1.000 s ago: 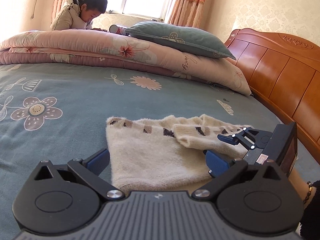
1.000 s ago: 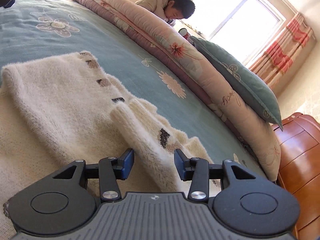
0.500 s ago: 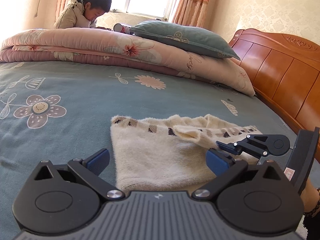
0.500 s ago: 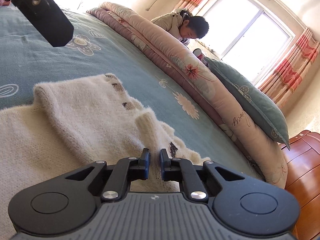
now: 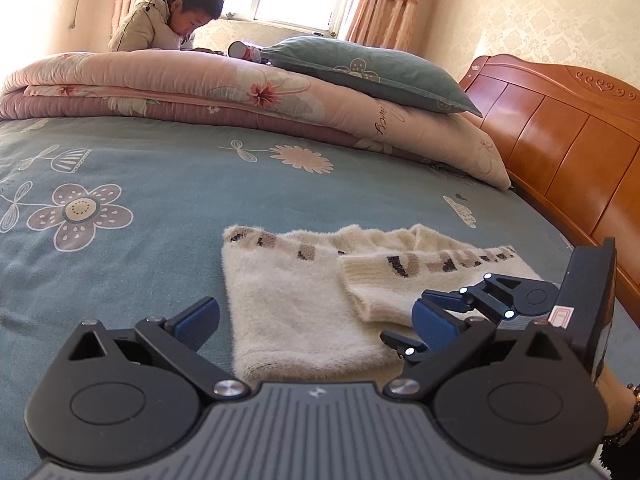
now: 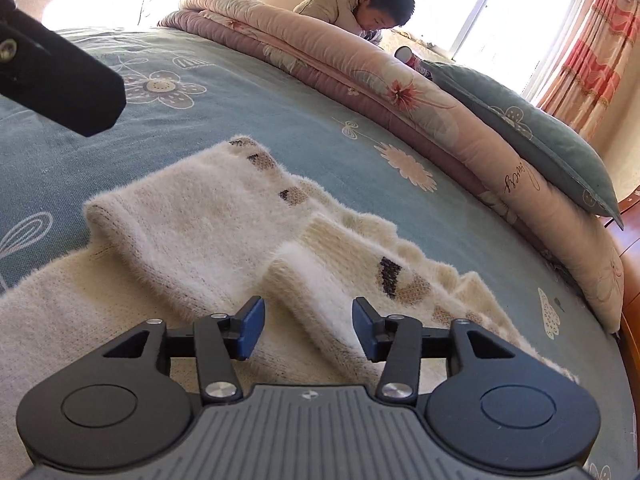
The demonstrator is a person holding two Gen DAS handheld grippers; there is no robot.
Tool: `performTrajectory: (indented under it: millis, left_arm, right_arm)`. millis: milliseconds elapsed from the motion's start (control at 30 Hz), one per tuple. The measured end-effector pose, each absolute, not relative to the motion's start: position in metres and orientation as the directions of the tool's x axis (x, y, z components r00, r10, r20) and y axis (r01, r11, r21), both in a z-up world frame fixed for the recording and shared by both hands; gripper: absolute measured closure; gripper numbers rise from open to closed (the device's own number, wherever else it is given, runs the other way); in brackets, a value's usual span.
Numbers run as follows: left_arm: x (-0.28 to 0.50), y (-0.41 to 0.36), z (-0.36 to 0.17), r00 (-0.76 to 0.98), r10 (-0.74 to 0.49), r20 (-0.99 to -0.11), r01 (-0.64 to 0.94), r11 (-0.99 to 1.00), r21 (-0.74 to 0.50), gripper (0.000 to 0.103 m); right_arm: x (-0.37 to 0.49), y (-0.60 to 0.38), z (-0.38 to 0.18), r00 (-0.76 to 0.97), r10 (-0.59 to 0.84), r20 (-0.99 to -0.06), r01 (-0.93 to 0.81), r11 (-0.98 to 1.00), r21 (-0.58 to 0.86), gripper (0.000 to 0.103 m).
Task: Fold clothes
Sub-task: 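Lay the sleeve on the sweater body and open the right gripper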
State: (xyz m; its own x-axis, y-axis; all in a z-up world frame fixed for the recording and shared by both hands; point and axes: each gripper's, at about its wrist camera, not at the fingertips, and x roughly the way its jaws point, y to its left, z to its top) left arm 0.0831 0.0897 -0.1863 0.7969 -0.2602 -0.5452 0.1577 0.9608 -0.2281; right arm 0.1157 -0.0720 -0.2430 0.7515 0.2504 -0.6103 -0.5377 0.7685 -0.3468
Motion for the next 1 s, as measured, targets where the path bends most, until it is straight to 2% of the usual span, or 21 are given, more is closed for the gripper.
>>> performTrajectory:
  millis: [33,200,367,633,833,1000]
  left_arm:
    - [0.083,0.089,-0.186,0.795,-0.264,-0.547,0.163,0.960,-0.226,0.001]
    - [0.083,0.084,-0.188,0.780,-0.276,-0.562,0.182,0.959,-0.219,0.001]
    - [0.080,0.078,-0.187,0.770,-0.301,-0.562,0.210,0.952,-0.223,0.001]
    - [0.071,0.071,-0.182,0.765,-0.330,-0.553,0.249,0.943,-0.219,0.001]
    - [0.072,0.067,-0.187,0.754,-0.334,-0.566,0.257,0.943,-0.214,0.001]
    - [0.078,0.061,-0.197,0.738,-0.316,-0.596,0.249,0.949,-0.195,0.001]
  right_arm:
    - [0.114,-0.076,-0.238,0.740,0.260,-0.620,-0.538,0.782,-0.314,0.037]
    - [0.106,-0.099,-0.211,0.675,0.280,-0.683,-0.509,0.847,-0.155,0.037]
    - [0.096,-0.130,-0.171,0.649,0.263,-0.714,-0.439,0.896,-0.068,0.030]
    - [0.078,-0.189,-0.115,0.716,0.213,-0.665,-0.274,0.962,0.013,0.020]
    - [0.075,-0.239,-0.148,0.728,0.157,-0.667,-0.114,0.988,0.108,0.013]
    - [0.068,-0.264,-0.204,0.759,-0.014,-0.651,0.045,0.999,0.031,0.011]
